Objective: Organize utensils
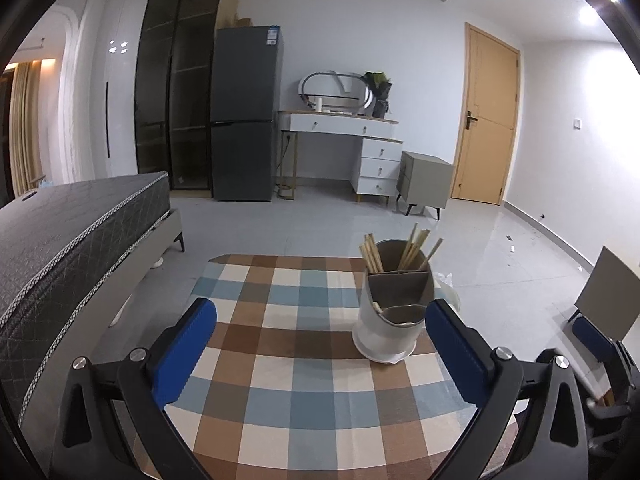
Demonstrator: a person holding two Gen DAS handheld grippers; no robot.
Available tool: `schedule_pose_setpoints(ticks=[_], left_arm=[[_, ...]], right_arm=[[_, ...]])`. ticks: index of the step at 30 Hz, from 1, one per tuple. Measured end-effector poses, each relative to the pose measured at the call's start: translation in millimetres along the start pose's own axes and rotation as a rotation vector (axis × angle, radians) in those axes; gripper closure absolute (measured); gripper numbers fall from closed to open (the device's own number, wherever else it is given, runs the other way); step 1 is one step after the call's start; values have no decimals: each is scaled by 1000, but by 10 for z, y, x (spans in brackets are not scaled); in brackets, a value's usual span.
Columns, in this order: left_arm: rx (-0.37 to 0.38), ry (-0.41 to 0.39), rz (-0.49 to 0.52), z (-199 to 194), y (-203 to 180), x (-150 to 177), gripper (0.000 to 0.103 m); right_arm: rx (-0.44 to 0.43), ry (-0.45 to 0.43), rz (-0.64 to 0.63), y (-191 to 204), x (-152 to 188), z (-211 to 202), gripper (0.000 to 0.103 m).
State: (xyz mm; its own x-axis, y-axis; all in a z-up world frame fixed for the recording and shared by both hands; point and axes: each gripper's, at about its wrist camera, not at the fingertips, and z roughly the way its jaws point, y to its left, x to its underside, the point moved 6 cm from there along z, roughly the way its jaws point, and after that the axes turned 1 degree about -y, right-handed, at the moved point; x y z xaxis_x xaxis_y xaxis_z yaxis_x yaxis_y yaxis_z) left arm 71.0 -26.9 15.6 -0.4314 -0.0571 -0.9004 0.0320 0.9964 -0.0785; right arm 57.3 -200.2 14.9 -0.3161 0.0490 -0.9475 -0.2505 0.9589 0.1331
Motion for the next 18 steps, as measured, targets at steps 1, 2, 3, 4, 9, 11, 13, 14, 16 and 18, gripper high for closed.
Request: schedule_pose_setpoints(ticks=[1,2,3,4,9,11,13,14,16,18], left_arm=[[-2,-7,2,-14,2,8,1],[-3,-12,9,-33,-8,4,1],[-3,-13,13,-34,-2,16,1],[-6,-13,16,-50,-1,17,1],[-10,-13,18,-78,19,31,1],[-4,-14,15,-91,20,33,1],[-11,-17,22,-96,20,41,1],[-12,-13,26,-96,18,50,1],[-11,-1,23,-82,17,59,1],[-18,-2,21,-92,27,61,1]], right_arm=[[-3,1,-8,10,5,-6,0],[-3,3,-14,19,12,-12,0],[3,6,-24,28,19,-22,0],[9,8,-30,27,20,-25,0],[24,8,-30,25,30,-62,0],[24,8,-29,23,32,-68,0],[28,6,-33,23,35,-75,0],[31,5,-37,26,35,-86,0],[32,1,-38,33,35,-105,0],[35,2,-37,36,30,-107,0]])
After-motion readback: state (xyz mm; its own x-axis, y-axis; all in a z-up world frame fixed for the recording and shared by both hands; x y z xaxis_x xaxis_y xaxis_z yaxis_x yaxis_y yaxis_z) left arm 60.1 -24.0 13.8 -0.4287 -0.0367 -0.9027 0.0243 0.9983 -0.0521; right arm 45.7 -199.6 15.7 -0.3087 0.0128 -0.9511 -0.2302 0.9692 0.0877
